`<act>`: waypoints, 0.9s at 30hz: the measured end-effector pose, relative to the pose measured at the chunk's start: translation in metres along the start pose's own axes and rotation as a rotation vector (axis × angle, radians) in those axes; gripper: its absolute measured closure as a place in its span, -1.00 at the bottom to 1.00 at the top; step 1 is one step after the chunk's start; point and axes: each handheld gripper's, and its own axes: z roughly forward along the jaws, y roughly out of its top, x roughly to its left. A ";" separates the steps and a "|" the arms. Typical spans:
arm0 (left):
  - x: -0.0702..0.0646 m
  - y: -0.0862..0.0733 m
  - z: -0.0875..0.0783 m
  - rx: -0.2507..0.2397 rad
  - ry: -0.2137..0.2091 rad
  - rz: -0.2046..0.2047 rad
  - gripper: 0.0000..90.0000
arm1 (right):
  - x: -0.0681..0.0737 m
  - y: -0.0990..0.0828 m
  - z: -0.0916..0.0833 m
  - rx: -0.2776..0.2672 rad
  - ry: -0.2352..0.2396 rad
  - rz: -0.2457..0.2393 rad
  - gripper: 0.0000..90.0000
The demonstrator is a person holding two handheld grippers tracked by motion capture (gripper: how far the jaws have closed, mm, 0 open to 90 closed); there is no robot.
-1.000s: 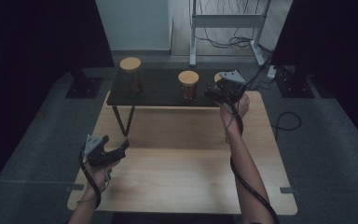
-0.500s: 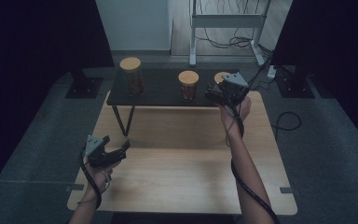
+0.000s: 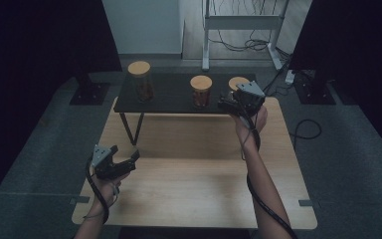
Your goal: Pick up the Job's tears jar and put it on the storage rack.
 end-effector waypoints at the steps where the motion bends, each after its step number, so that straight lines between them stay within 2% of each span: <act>1: 0.000 0.000 0.000 0.000 -0.001 0.001 -0.83 | 0.000 0.000 0.000 0.000 0.000 0.000 -0.88; 15: -0.003 0.000 -0.003 -0.008 -0.009 0.010 -0.83 | 0.001 -0.007 -0.012 -0.008 0.003 0.011 -0.91; 27: -0.006 0.000 -0.005 -0.012 -0.018 0.018 -0.83 | 0.004 -0.016 -0.029 -0.029 0.013 0.016 -0.91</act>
